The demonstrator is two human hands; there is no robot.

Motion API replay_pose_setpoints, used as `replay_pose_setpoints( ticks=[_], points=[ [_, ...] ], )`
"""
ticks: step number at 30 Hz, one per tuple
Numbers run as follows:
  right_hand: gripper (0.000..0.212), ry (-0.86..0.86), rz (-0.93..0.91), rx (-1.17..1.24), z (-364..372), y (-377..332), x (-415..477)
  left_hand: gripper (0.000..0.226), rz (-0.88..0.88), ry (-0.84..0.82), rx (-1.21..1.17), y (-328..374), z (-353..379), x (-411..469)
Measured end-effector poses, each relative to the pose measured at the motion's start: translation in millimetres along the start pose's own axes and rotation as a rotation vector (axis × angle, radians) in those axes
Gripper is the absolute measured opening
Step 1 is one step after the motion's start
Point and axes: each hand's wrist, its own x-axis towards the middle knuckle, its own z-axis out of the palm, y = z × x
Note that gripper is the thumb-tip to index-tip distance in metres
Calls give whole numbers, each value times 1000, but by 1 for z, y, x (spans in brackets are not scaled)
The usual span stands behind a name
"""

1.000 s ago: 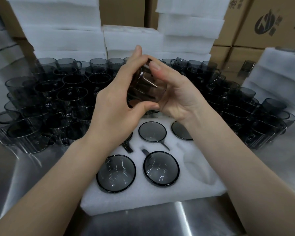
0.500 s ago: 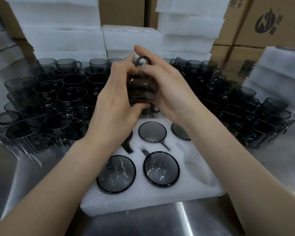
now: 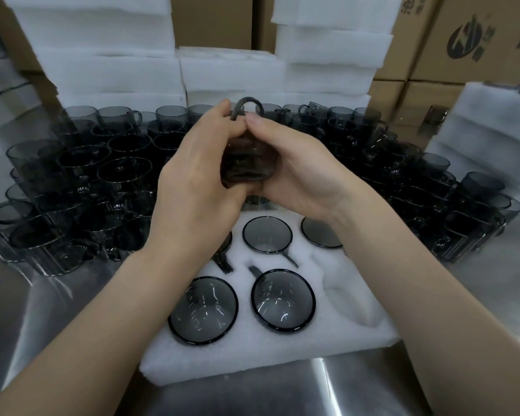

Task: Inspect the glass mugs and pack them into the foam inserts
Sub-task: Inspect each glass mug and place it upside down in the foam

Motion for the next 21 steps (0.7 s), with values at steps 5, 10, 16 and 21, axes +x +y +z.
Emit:
replay_pose_setpoints(
  ticks=[5, 10, 16, 21],
  points=[
    [36, -52, 15, 75, -3, 1, 0, 73, -113, 63, -166, 4, -4, 3],
    [39, 70, 7, -4, -1, 4, 5, 82, -143, 29, -100, 1, -1, 3],
    [32, 176, -14, -53, -2, 3, 7, 80, -130, -35, 12, -6, 2, 1],
    [37, 109, -21, -103, -4, 3, 4, 79, -196, -35, 38, -6, 0, 2]
  ],
)
